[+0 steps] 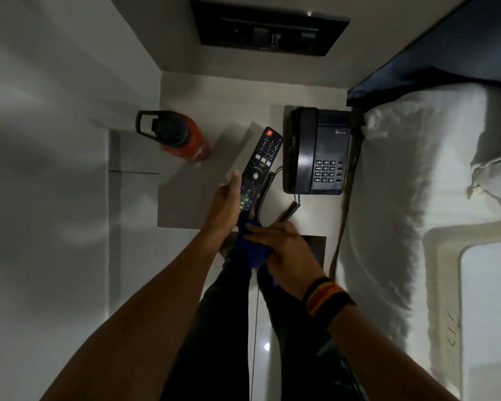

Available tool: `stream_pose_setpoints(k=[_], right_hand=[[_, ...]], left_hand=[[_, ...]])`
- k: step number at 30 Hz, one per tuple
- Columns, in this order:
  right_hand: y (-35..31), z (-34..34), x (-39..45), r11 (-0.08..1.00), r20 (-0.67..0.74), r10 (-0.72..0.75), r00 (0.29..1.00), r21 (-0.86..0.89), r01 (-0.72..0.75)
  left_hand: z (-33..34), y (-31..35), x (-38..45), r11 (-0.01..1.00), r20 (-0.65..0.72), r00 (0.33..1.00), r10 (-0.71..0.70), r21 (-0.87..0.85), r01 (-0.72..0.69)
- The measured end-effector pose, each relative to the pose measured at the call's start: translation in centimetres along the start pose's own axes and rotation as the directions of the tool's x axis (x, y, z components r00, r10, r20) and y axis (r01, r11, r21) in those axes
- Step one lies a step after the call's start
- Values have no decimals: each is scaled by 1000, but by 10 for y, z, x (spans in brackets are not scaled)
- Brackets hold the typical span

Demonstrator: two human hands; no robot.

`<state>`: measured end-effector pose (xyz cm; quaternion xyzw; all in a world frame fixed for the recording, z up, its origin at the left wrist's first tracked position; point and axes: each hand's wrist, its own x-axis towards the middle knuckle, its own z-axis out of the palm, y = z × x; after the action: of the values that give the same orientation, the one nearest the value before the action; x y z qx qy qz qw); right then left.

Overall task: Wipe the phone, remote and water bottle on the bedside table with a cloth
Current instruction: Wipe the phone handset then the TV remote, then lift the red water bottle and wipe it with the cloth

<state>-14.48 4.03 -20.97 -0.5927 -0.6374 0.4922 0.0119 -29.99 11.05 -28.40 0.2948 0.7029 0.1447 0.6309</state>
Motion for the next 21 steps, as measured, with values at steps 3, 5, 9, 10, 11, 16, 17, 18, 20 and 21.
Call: stream_pose_setpoints(k=[3, 5, 9, 10, 11, 16, 17, 18, 20, 21], right_hand=[[15, -8, -7, 983, -103, 164, 981, 96, -154], [21, -11, -10, 972, -114, 212, 971, 131, -197], [27, -12, -15, 956, -105, 263, 959, 164, -244], [28, -12, -17, 949, -99, 274, 957, 188, -253], [27, -12, -19, 941, -94, 288, 953, 216, -262], [16, -12, -26, 899, -97, 338, 936, 328, -290], [11, -13, -26, 892, -101, 334, 937, 356, -280], [7, -15, -25, 882, -108, 335, 936, 386, -271], [0, -19, -20, 858, -118, 356, 927, 435, -274], [-5, -22, -16, 849, -117, 361, 925, 451, -274]], left_hand=[[12, 1, 26, 996, -31, 999, -25, -90, 22], [17, 8, 41, 987, -45, 997, -57, -156, 49], [25, 19, 62, 998, -165, 986, -20, -54, 11], [24, 19, 64, 1000, -195, 981, 2, -26, -7], [23, 18, 63, 1000, -215, 976, 25, -1, -26], [-4, 0, 40, 999, -266, 964, 11, -32, -20], [-13, -5, 31, 997, -267, 964, 16, -67, -35], [-23, -10, 21, 995, -290, 956, 41, -75, -66], [-48, -20, 0, 988, -397, 911, 112, -50, -144], [-62, -21, -11, 981, -463, 873, 153, -36, -191]])
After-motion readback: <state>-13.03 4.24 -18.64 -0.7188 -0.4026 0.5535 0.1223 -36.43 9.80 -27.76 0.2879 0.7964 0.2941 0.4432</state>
